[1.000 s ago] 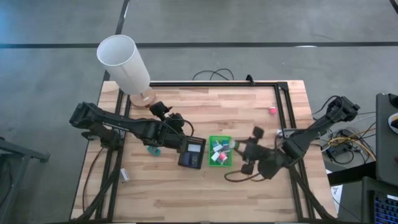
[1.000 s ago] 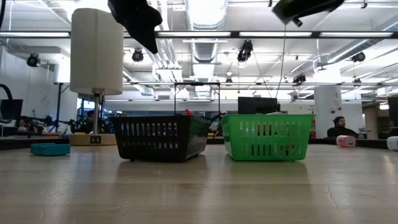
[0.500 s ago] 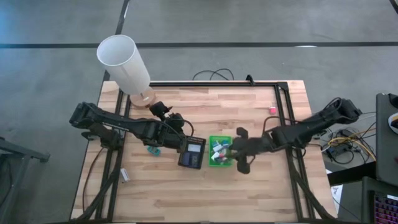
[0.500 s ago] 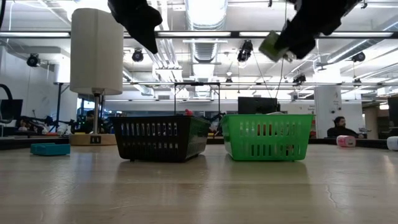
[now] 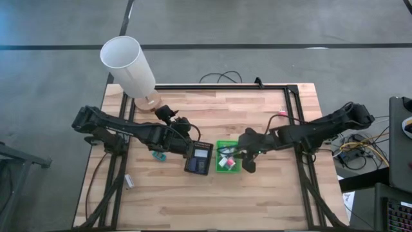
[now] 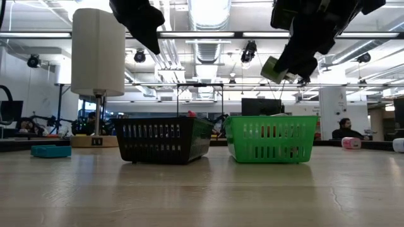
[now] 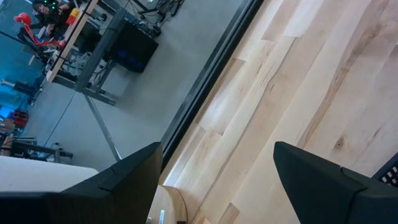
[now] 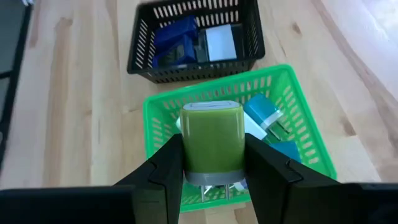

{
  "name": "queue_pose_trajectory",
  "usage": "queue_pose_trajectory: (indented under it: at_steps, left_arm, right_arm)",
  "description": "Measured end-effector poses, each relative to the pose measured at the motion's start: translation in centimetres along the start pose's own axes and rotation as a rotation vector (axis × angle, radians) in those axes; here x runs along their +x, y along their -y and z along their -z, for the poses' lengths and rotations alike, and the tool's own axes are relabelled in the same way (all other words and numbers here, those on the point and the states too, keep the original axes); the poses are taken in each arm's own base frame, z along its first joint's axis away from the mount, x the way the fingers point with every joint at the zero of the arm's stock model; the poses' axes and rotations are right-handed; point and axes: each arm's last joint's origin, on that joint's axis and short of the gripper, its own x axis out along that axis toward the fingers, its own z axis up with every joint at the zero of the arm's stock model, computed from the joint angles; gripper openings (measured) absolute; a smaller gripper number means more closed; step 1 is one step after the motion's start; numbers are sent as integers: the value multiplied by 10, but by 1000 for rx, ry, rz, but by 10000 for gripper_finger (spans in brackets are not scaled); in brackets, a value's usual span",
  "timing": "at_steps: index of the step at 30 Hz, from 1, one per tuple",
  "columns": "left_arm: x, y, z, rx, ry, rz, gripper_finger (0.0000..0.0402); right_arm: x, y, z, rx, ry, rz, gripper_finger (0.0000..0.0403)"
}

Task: Pick & Place Office items
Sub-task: Put the green charger adapter into the green basket

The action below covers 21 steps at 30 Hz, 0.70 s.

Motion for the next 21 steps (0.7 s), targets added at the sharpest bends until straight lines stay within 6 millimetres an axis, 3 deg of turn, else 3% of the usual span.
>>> queue_pose_trajectory:
  at_steps: [7,11,21]
  left_arm:
    - [0,0,0,-1,-1,3,314]
    - [1,1,1,5,-4,1,314]
    - [9,7,17,72,-40,-20,314]
  right_arm:
    - [24,0,4,-17,-79,11,125]
    - [35,-1,-3,-79,-108,26,125]
    - [33,-5,-20,-57,-111,42,125]
